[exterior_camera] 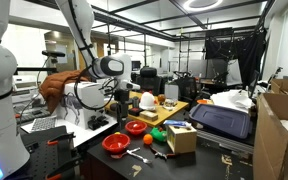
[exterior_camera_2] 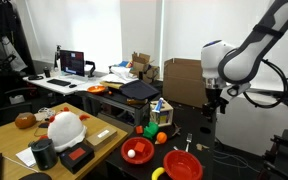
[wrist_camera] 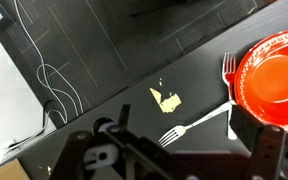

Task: Remove the pliers from the red bowl

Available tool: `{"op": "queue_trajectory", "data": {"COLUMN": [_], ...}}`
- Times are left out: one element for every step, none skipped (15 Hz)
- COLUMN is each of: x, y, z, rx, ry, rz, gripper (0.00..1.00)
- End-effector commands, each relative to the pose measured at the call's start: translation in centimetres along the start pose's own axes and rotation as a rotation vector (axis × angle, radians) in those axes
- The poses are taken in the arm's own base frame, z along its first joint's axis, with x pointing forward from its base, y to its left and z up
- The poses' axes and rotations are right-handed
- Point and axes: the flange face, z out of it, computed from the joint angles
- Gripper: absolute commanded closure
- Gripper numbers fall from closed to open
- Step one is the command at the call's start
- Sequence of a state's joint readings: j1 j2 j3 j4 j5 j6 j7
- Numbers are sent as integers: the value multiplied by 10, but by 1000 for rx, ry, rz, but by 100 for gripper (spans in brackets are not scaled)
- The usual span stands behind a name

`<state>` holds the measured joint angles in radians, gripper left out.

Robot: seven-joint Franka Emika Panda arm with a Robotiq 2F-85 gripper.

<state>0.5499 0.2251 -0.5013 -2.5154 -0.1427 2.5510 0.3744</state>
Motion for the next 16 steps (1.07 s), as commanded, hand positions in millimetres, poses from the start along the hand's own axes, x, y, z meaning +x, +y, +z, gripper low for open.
{"op": "queue_trajectory", "data": {"x": [-40,-47,-53,-58,-67,-77,-86,-91,-93,-93,-91,-92,-92,-92,-91,-89], "y": [19,23,27,36,38,41,43,44,41,36,27,19,10,-3,-16,-28], "z": [-44,-55,-66,-84,-95,-105,-118,-128,-138,-147,-156,-162,-169,-174,-177,-179], "rx": [33,34,37,10,14,24,42,67,99,130,166,203,233,264,290,316], "ry": [-25,-23,-22,-1,-2,-1,14,31,66,98,124,139,162,184,203,220], "rz": [-57,-73,-91,-96,-115,-128,-143,-162,-181,-201,-216,-231,-246,-264,-280,-295], "gripper": [0,0,0,0,0,0,0,0,0,0,0,0,0,0,0,0]}}
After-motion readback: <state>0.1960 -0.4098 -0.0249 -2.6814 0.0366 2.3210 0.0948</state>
